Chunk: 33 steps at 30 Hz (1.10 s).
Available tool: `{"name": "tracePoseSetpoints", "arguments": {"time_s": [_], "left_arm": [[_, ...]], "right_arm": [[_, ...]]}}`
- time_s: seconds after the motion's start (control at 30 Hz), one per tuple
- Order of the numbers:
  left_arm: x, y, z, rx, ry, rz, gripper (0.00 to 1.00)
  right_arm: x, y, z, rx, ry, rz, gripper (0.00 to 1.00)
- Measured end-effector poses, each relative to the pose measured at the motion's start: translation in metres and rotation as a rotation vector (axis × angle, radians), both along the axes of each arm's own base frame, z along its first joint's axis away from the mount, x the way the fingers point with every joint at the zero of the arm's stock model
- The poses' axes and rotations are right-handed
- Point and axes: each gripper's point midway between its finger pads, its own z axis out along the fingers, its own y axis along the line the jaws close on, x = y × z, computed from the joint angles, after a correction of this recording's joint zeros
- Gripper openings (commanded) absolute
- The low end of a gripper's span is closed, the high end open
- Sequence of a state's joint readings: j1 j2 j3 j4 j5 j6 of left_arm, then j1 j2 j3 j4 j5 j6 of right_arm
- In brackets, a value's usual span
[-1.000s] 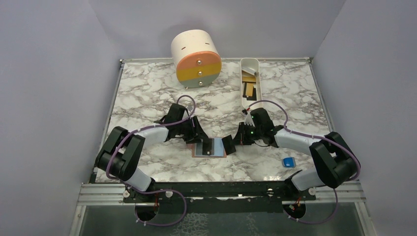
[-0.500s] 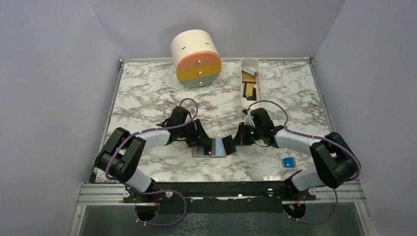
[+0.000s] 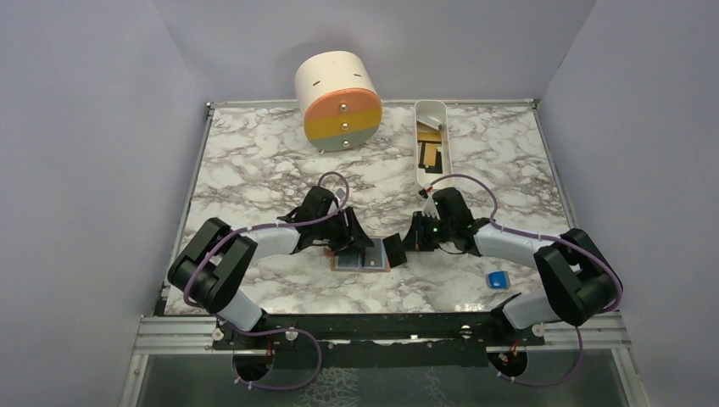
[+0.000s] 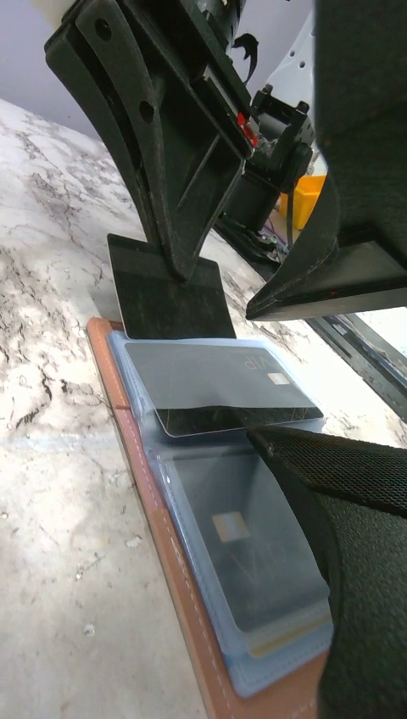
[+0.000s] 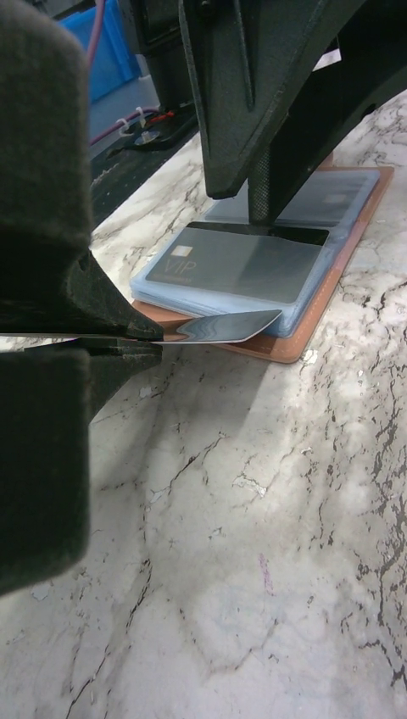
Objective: Put the credit cards into the card holder
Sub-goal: Insert the credit card into the card holder.
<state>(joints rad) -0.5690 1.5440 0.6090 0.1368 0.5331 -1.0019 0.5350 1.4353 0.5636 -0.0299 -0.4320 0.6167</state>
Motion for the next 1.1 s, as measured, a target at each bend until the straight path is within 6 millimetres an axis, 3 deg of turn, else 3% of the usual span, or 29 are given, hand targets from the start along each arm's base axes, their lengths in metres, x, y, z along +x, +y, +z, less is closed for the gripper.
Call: {"name": "tracePoseSetpoints", "arguments": {"time_s": [0.5,0.77,1.1], "left_arm": [[-0.004,-0.012,-0.004,0.012,-0.025,-0.014,0.5],[-0.004,-0.018,-0.001,-0.001,-0.057,-0.03,0.5],[0.001,-0.032,0.01,-0.059,-0.111,-0.037,0.5]], "right_arm": [[0.003,-0.003,0.0,-0.022,-0.008,-0.005,0.01],[0.012,-0.008,0.011,-0.077,-0.052,-0.015,0.01],[0.008,-0.017,0.023,-0.101,-0.072,-0.025,0.01]]}}
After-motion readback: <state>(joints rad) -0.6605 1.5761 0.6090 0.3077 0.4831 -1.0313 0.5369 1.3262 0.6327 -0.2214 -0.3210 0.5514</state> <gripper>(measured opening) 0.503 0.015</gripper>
